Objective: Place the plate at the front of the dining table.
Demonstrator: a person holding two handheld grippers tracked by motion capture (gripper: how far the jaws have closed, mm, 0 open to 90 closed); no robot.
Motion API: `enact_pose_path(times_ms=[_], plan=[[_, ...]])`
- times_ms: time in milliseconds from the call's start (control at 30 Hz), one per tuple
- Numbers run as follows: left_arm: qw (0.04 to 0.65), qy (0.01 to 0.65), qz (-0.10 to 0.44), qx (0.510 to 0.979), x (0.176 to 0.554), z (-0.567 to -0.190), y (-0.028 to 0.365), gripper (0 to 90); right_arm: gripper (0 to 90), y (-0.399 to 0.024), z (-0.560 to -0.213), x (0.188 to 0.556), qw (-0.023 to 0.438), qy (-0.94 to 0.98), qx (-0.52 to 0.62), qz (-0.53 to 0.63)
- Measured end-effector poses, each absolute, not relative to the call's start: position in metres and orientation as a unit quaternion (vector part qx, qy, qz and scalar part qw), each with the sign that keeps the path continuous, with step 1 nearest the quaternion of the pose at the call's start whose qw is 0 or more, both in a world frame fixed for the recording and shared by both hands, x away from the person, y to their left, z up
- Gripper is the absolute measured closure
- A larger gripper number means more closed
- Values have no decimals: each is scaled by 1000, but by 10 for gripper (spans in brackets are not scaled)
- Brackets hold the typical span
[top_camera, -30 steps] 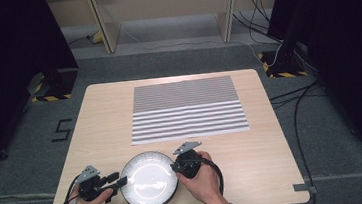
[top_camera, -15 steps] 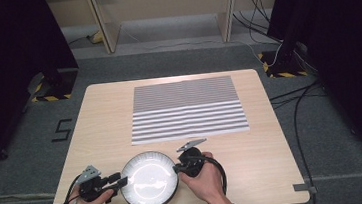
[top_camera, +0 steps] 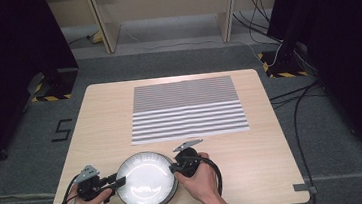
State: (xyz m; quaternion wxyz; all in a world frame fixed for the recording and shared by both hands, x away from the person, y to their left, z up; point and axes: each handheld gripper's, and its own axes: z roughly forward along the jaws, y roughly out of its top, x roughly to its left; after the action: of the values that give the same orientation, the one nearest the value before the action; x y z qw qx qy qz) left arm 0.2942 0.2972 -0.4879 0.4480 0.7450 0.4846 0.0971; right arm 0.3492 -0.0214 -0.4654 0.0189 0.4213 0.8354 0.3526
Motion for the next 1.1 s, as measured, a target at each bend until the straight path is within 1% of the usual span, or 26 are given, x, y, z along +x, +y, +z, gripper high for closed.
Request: enact_pose_path(times_ms=[200, 267, 367, 433, 567, 733, 767, 833, 933, 967, 1033, 1100], plan=[[426, 508, 81, 744, 296, -480, 297, 676, 804, -22, -464, 349, 8, 835, 428, 346], [412, 518, 87, 744, 297, -478, 293, 699, 791, -21, -463, 349, 9, 835, 430, 343], [416, 529, 92, 734, 295, -479, 291, 716, 780, -23, -463, 351, -8, 830, 440, 344], [419, 529, 93, 732, 294, -480, 292, 721, 771, -24, -463, 350, -20, 821, 453, 347], [417, 527, 107, 733, 292, -479, 290, 721, 778, -23, -462, 347, -20, 809, 476, 345], [410, 527, 111, 736, 292, -478, 289, 724, 783, -23, -462, 349, -32, 802, 491, 338], [407, 528, 114, 737, 292, -478, 288, 725, 778, -23, -461, 349, -33, 802, 492, 336], [404, 531, 126, 734, 291, -478, 283, 745, 737, -24, -459, 348, -43, 800, 497, 333], [400, 528, 138, 736, 291, -478, 280, 762, 731, -26, -458, 347, -44, 799, 499, 334], [402, 522, 146, 738, 291, -479, 278, 786, 731, -27, -458, 346, -49, 796, 503, 333], [399, 520, 150, 740, 291, -478, 277, 791, 732, -27, -458, 346, -48, 796, 503, 334], [401, 520, 151, 739, 290, -476, 279, 796, 766, -27, -460, 344, -42, 793, 505, 339]])
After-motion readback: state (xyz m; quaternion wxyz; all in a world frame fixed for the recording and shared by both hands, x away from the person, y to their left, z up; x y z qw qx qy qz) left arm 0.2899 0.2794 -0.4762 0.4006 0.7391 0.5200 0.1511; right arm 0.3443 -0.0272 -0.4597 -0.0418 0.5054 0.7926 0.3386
